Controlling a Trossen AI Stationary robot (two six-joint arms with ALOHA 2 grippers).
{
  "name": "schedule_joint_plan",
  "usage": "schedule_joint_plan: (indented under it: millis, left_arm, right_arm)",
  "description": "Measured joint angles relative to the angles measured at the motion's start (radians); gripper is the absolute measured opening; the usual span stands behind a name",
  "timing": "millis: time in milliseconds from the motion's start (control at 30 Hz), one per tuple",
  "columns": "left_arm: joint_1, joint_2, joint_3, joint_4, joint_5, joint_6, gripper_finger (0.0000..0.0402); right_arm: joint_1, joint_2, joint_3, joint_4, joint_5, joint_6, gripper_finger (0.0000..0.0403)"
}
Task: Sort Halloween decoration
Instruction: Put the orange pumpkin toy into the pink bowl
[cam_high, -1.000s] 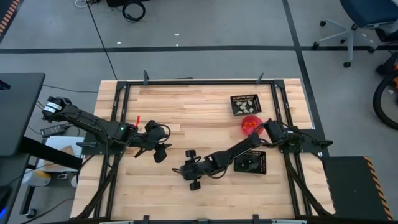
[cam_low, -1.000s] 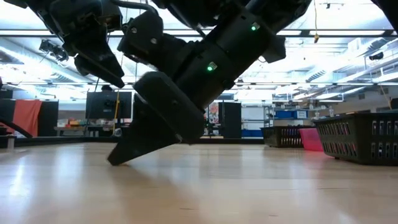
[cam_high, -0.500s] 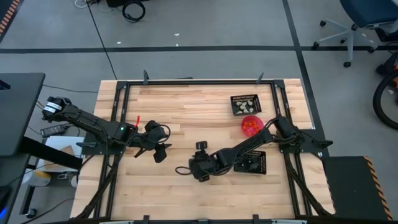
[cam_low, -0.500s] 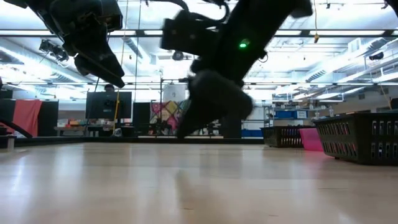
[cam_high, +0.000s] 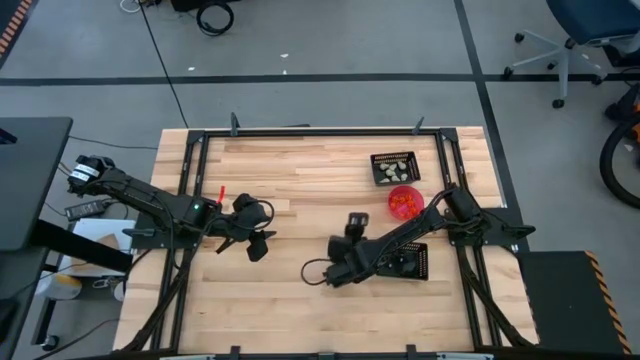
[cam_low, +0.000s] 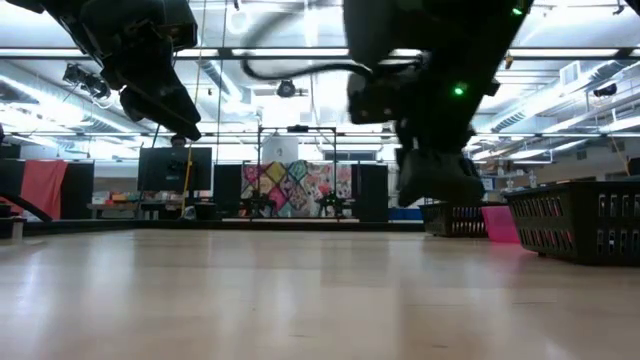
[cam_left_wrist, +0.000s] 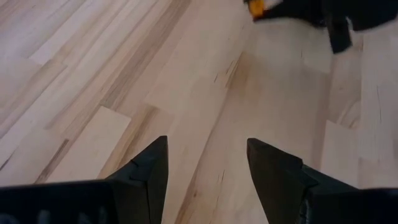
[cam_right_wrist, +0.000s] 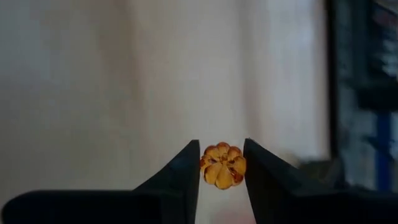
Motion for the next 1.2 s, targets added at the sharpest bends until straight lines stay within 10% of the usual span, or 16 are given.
schedule_joint_plan:
  millis: [667,1200]
  left_arm:
    - [0.000,0.000,0.000,0.005,0.000,0.000,0.0192]
    - [0.000,0.000,0.000,0.005,0.000,0.000,0.0192]
  right_arm:
    - [-0.001,-0.085,0.000,-0.535,0.035,0.432,0.0110]
    - [-0.078,-0.543,-0.434,-0.360,-0.148,0.499,0.0110]
